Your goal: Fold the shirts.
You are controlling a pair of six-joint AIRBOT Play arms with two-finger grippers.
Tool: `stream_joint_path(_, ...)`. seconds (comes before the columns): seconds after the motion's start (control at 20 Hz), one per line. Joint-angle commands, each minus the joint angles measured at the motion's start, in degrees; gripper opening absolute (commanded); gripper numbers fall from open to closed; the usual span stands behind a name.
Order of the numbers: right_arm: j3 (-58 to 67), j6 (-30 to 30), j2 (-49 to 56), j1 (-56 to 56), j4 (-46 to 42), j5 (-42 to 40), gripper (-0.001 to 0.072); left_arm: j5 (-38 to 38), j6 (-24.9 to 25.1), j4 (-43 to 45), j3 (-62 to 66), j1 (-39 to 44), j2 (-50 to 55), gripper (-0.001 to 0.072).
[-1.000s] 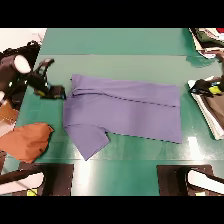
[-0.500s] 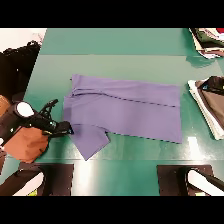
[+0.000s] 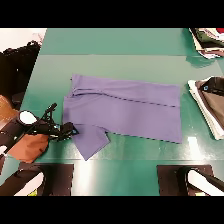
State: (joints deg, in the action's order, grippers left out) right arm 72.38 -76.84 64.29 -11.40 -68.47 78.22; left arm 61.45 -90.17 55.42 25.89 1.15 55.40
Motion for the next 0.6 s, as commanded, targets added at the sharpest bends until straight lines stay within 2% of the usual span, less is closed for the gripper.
stream_joint_path(0.0,0.0,0.0,0.0,0.0,-0.1,1.2,0.0406,-1.4,0.9,-2.3,0.0,0.0,-0.1,0.0057)
stream_joint_path(0.1,-0.1,0.1,0.0,-0.3,-0.7,2.6,0.0376,-0.9,2.1,-3.5,1.2,0.0,-0.1,0.0024)
stream_joint_path(0.2,-3.0,0.4,-0.8,-2.2,-0.7,4.0,0.0363,0.6,3.4,-3.6,3.3,0.0,-0.1,0.0023)
stream_joint_path(0.35,-14.7,0.5,-4.2,-7.8,-0.7,4.6,0.0367,3.0,5.6,-4.3,6.8,0.0,-0.2,0.0023)
stream_joint_path(0.4,-19.9,0.5,-5.6,-10.2,-0.7,4.6,0.0401,3.3,6.4,-5.1,7.6,0.0,-0.2,0.0023)
stream_joint_path(0.45,-24.7,0.5,-6.5,-12.2,-0.7,4.7,0.0509,3.3,7.2,-6.2,8.1,0.0,-0.2,0.0023)
stream_joint_path(0.55,-33.8,0.5,-7.3,-15.3,-0.5,4.4,0.0521,2.8,8.6,-7.6,8.4,0.0,-0.2,0.0023)
